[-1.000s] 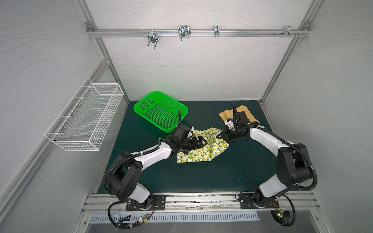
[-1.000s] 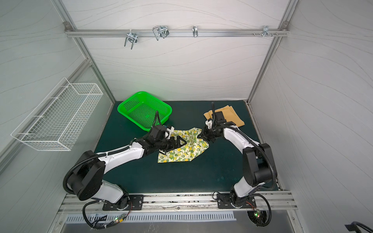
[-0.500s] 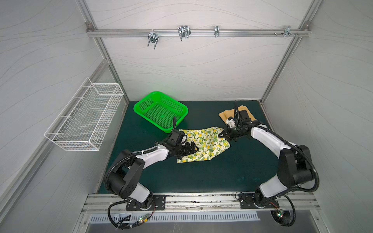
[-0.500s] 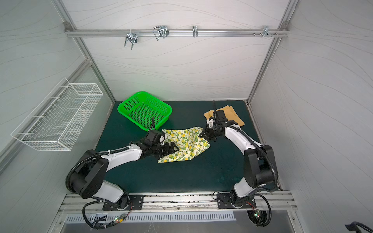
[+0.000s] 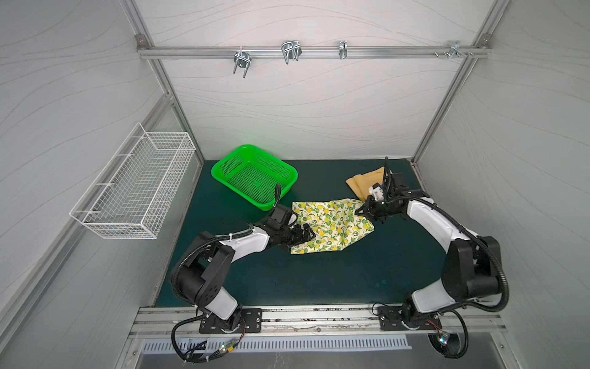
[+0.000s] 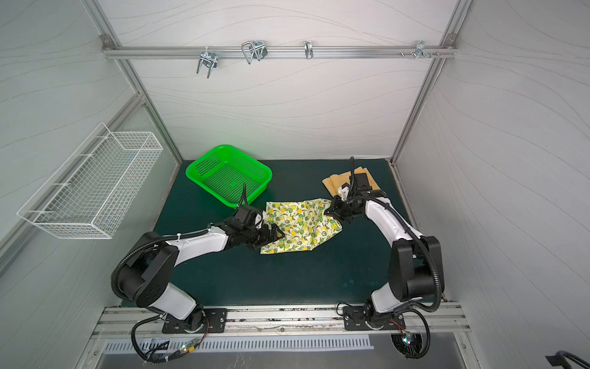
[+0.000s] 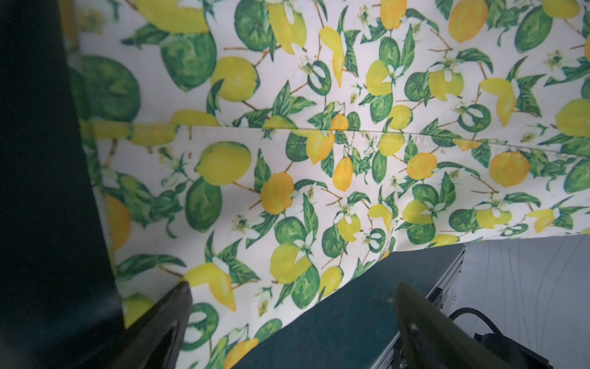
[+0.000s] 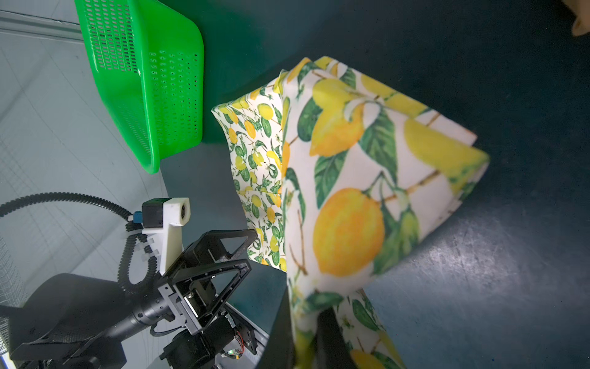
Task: Fold and stack the skirts
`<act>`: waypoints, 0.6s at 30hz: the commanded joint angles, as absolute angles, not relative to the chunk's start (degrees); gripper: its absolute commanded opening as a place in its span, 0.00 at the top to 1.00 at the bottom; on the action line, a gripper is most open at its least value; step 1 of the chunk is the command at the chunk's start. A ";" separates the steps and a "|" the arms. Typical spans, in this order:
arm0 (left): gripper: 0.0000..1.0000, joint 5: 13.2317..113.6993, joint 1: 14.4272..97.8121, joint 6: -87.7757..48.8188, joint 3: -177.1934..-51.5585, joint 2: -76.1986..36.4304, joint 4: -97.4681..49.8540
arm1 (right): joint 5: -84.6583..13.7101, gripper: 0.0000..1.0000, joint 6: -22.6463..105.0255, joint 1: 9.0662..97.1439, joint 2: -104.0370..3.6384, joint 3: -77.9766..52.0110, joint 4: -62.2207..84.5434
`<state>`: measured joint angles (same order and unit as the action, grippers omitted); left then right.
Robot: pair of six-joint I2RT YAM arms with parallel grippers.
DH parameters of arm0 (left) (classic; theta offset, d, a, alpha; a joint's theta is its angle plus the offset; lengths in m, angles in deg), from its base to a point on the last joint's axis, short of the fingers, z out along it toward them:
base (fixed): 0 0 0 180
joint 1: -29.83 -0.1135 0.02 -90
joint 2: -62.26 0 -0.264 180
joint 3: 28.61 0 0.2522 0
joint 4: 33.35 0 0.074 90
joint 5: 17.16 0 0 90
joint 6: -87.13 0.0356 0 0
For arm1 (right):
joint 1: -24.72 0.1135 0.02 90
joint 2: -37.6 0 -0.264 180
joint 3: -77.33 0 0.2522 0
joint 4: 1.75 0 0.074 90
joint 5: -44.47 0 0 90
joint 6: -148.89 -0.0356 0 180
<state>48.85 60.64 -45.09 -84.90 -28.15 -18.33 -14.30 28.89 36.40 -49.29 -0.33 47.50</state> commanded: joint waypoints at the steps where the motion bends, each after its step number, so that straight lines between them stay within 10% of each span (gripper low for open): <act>1: 0.01 47.15 60.67 -46.55 -86.29 -30.79 -22.66 | -10.42 0.99 28.61 36.24 -47.96 -0.41 46.89; 18: 0.01 46.49 63.65 -49.03 -85.29 -34.82 -28.00 | -7.75 0.98 11.57 43.37 -50.69 1.99 31.70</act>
